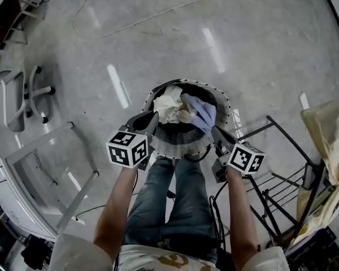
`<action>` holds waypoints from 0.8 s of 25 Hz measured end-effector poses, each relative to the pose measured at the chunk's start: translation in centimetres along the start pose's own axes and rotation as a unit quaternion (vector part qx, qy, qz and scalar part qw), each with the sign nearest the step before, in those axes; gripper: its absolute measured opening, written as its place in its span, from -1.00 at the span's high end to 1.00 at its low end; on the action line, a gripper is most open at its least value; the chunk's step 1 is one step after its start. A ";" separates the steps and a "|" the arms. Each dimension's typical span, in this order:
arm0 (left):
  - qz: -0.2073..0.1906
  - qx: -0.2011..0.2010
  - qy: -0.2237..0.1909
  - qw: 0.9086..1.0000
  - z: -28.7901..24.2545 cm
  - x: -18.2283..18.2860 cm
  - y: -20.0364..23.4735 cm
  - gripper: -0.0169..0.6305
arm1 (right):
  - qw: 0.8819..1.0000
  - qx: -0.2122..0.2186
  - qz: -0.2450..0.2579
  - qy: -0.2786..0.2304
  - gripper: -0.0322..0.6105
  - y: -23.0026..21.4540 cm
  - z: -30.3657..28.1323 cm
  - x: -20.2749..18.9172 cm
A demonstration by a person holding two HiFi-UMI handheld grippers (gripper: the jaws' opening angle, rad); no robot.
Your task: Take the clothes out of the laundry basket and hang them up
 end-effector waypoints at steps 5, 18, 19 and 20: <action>-0.013 -0.016 -0.018 1.000 4.0 2.8 -2.3 0.91 | 1.000 -0.002 -0.001 -0.027 0.82 3.5 3.6 0.4; -0.033 -0.084 -0.074 0.993 13.1 10.1 -6.8 0.91 | 0.993 0.002 0.004 -0.120 0.82 11.2 11.3 1.4; -0.037 -0.089 -0.074 0.993 13.6 10.5 -7.1 0.91 | 0.992 -0.001 0.007 -0.126 0.82 11.8 11.7 1.4; -0.041 -0.095 -0.074 0.992 14.0 10.9 -7.5 0.91 | 0.991 -0.004 0.010 -0.132 0.82 12.3 12.2 1.5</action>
Point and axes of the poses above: the fingertips, and each gripper's own axes: z backward along the fingers, y to its left, x out of its top, the point moved 2 cm from there along z, backward along the fingers, and after that the axes turned 11 degrees about x, right-handed, at the moved point
